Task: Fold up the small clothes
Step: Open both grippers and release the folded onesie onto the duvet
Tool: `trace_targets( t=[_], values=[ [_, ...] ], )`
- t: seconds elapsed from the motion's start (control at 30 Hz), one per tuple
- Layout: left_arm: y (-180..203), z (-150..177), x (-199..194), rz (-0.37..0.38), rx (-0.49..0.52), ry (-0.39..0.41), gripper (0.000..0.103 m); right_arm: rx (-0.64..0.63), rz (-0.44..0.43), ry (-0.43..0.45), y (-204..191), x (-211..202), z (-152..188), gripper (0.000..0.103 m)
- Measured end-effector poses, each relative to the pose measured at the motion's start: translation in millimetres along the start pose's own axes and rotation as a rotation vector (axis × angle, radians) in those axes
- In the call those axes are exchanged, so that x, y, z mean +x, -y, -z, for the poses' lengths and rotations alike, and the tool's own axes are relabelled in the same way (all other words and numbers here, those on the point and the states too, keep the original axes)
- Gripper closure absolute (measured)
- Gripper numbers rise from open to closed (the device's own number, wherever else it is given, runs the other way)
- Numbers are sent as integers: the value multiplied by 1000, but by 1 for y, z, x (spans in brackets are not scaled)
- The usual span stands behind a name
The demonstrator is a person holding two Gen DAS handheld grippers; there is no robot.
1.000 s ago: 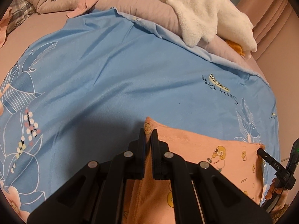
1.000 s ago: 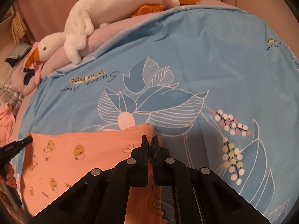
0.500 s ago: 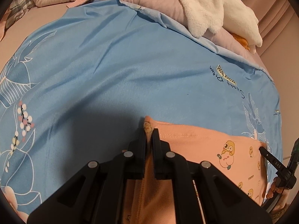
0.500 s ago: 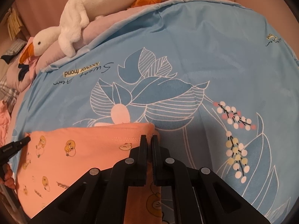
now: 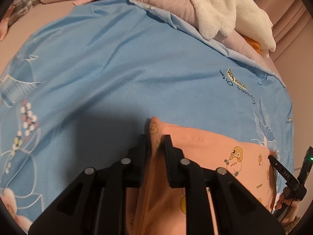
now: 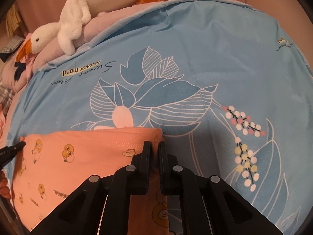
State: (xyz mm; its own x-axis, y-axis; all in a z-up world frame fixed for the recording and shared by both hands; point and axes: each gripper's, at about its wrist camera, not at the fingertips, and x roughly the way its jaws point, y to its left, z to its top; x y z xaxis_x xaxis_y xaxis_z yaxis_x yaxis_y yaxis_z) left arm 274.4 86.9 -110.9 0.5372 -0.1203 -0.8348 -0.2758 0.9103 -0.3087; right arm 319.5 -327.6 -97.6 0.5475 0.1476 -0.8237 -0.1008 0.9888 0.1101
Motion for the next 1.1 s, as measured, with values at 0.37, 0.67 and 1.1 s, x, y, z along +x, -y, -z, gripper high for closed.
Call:
trace_targets(
  t=[0.37,0.67,1.1],
  values=[
    [19,21,-104,44,95,182,19,-33,42,195,-17,-89,6,27],
    [10,68,-147,90,100,193,11,-16,-42,277,-23,-148,38,22],
    [-30,147,-104,85,-1,21,12,142,-122,186,-2,-136,120,21]
  ],
)
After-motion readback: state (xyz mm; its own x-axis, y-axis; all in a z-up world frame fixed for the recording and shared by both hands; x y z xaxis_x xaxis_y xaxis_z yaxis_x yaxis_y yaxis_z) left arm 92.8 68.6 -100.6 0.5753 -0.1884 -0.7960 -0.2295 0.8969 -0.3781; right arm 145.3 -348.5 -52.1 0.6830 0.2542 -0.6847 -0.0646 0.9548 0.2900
